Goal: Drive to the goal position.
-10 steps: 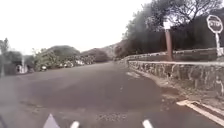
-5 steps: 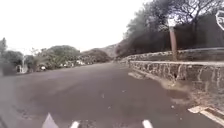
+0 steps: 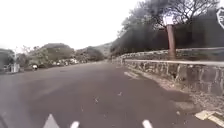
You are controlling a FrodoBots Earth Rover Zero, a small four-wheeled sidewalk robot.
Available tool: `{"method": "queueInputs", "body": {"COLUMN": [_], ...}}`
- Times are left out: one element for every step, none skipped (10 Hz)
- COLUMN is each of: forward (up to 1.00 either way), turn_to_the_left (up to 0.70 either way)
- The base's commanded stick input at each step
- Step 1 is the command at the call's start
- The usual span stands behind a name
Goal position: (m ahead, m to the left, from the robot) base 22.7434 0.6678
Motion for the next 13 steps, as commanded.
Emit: {"method": "queueInputs", "body": {"forward": [0.50, 0.50, 0.50, 0.50, 0.50, 0.50, 0.50, 0.50, 0.50, 0.50, 0.50, 0.50, 0.50], "turn_to_the_left": [0.00, 0.00, 0.00, 0.00, 0.00, 0.00, 0.00, 0.00, 0.00, 0.00, 0.00, 0.00, 0.00]}}
